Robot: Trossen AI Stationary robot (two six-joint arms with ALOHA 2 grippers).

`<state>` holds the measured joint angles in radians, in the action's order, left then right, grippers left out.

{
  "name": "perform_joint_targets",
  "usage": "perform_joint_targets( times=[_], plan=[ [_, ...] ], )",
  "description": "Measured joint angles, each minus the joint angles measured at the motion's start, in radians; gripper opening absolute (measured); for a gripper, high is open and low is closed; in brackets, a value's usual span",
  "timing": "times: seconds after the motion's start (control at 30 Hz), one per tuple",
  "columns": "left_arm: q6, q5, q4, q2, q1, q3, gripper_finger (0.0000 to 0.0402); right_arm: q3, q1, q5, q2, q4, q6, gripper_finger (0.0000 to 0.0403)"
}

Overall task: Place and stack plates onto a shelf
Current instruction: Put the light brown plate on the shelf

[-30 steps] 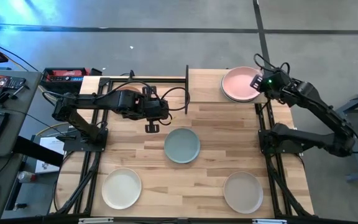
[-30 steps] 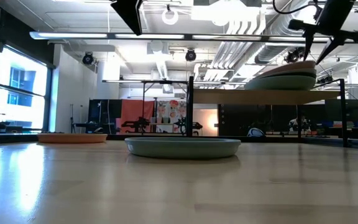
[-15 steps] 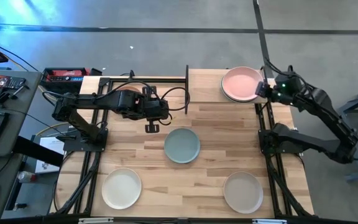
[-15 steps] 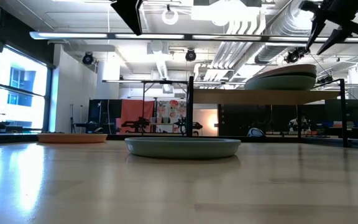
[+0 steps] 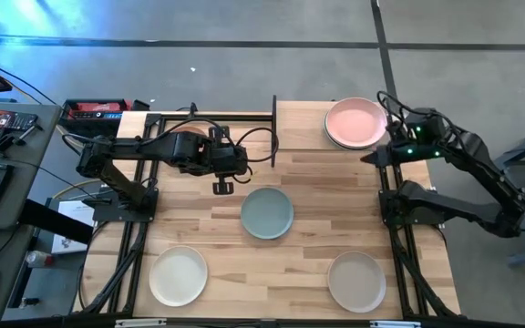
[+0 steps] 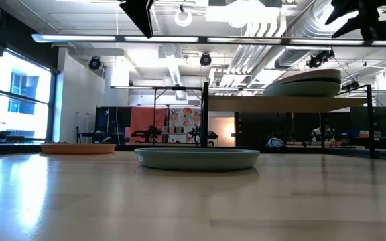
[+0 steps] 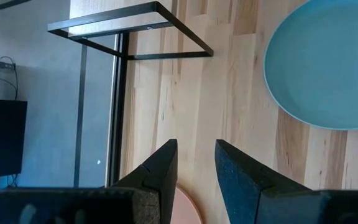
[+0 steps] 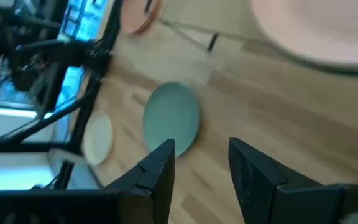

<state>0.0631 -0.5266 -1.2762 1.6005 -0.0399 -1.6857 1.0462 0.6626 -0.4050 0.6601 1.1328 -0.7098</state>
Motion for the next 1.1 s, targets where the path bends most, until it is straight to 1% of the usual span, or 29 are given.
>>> perform_joint_targets(
  times=[0.13,0.3,0.43,0.57,0.77,1.0,1.1],
  plan=[
    [0.000,0.000,0.000,0.000,0.000,0.000,0.0097,0.000,-0.064,-0.004,0.005,0.000,-0.036,0.0130],
    [0.000,0.000,0.000,0.000,0.000,0.000,0.0097,0.000,-0.173,-0.007,0.017,0.016,-0.053,0.0130],
    [0.000,0.000,0.000,0.000,0.000,0.000,0.0097,0.000,-0.281,-0.007,0.029,0.039,-0.080,0.0130],
    [0.000,0.000,0.001,0.000,0.000,0.000,0.0097,0.000,-0.405,-0.007,0.054,0.038,-0.059,0.0130],
    [0.000,0.000,0.036,0.000,0.000,0.000,0.0097,0.000,-0.587,-0.006,0.121,0.037,-0.041,0.0130],
    [0.000,0.000,0.105,0.000,0.000,0.000,0.0097,0.000,-0.783,-0.005,0.238,0.001,-0.022,0.0130],
    [-0.006,0.001,0.129,0.000,0.000,0.000,0.0097,0.000,-0.854,0.018,0.285,-0.019,-0.030,0.0130]
  ],
)
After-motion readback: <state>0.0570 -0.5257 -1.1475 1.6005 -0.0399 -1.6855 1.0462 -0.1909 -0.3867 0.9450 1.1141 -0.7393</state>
